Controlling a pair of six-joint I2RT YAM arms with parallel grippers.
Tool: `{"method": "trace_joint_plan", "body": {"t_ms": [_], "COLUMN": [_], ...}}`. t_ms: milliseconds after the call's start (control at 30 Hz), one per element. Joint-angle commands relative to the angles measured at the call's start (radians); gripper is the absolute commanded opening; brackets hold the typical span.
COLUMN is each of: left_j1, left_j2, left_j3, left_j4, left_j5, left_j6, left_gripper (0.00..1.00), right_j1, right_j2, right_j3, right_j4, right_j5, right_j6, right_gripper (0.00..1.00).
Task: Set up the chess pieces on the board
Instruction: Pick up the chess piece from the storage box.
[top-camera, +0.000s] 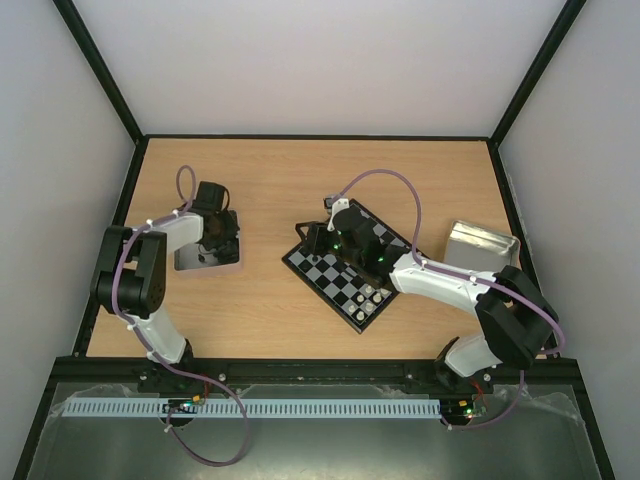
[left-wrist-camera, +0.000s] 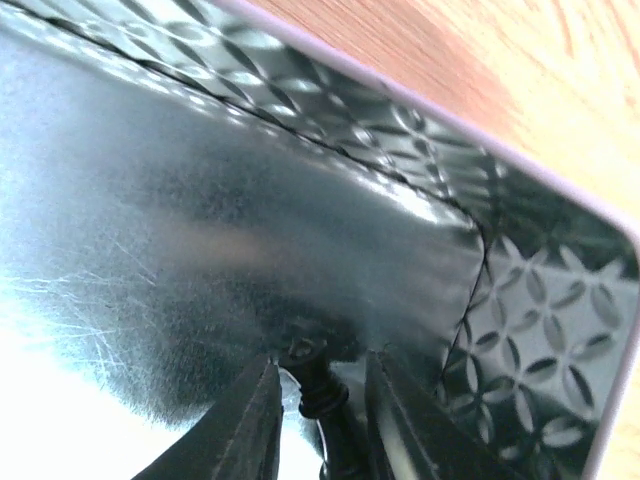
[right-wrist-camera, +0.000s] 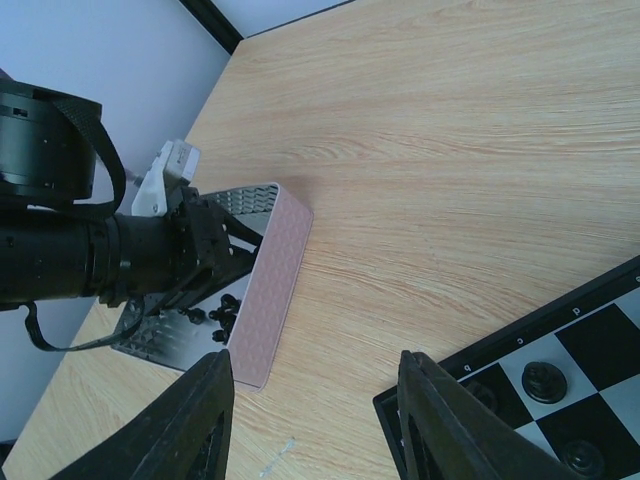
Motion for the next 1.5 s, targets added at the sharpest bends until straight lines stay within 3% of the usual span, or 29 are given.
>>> {"method": "trace_joint_plan", "body": {"t_ms": [0,100,233,433,600,1167,1467], "left_j1": [-0.02,-0.021,-0.026,-0.033,-0.043,-0.053,-0.076], "left_j2": [0.021,0.019,0.005,-0.013,-0.024,-0.003,-0.206], "left_j3": [0.003,0.013,0.029,0.03,0.018,0.022,-0.018], "left_j4": [-0.108,-0.121,-0.122,-0.144,-0.165,-0.187,-0.155], "left_j5": [-0.049,-0.088,-0.109,-0.036,-0.001,-0.051,-0.069], "left_j6": [0.066,0.094,0.127,0.153,0.154,0.151,0.159], "left_gripper": [0.22,0.15,0.14,0.3,0.33,0.15,0.1], "right_j1": [0.007,0.007,0.007,0.007,0.007,0.007,0.006], "right_j2": [0.003,0.004,0.009,0.002,0.003,-0.011,-0.052], "right_j3": [0.031,0.03,0.031,0.028,0.026,0.021,0.042], "right_j4": [-0.013,-0.011,-0.01,-0.016,-0.016,-0.019,-0.047], "right_j5": [0.029,0.028,0.021,0.027,0.029,0.036,0.024], "right_j6": [-0.013,-0.011,-0.009,-0.007,-0.005,0.004,0.006], "right_gripper": [0.44,0.44,0.43,0.43,0.43,0.42,0.45]}}
